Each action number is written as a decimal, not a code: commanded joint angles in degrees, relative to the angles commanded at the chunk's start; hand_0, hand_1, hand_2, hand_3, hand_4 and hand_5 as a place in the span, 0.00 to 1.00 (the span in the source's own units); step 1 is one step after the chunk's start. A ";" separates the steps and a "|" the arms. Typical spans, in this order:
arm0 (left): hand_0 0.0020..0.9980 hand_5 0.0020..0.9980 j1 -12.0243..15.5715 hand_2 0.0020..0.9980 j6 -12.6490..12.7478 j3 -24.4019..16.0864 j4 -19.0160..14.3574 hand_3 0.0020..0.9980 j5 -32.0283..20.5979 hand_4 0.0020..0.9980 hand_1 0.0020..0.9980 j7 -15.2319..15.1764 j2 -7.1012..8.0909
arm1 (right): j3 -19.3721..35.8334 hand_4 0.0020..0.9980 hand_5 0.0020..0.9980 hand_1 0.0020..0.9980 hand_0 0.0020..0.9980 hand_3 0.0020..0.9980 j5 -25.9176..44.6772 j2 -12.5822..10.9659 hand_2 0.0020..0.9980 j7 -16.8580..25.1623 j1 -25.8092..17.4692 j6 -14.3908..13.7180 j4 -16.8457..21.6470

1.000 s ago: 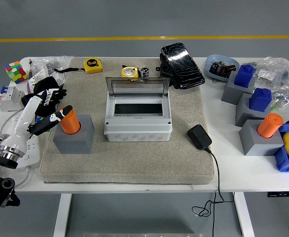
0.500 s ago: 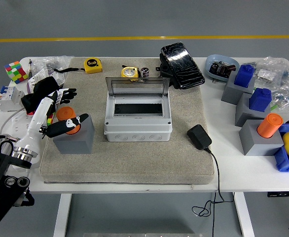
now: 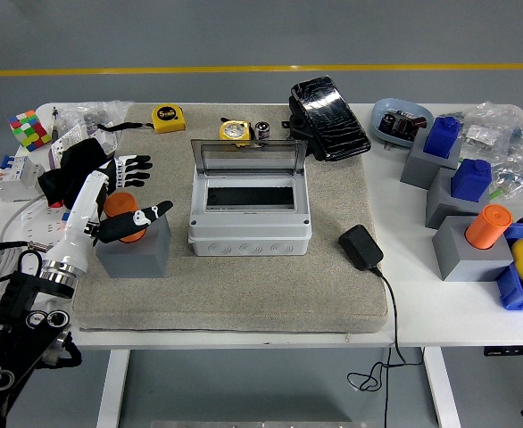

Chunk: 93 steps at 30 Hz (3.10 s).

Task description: Fetch the battery,place it into the box,close the lid of the box

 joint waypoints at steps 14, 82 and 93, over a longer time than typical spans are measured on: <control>0.47 0.00 -1.79 0.45 -0.15 1.91 2.69 0.53 -5.75 1.00 0.44 -3.48 -0.78 | -0.26 0.94 0.44 0.63 0.66 0.54 0.28 0.00 0.63 -0.07 -0.01 0.10 -0.02; 0.03 0.00 -5.17 0.15 -0.49 3.88 -2.42 0.21 -4.71 0.92 0.03 -3.83 0.13 | -0.90 0.94 0.44 0.63 0.66 0.54 0.59 0.19 0.63 0.08 0.16 -0.02 -0.04; 0.03 0.00 -11.83 0.15 0.84 8.51 -10.67 0.21 15.00 0.93 0.03 14.39 2.80 | -0.85 0.94 0.44 0.63 0.66 0.54 0.55 0.20 0.63 0.09 0.09 -0.07 -0.06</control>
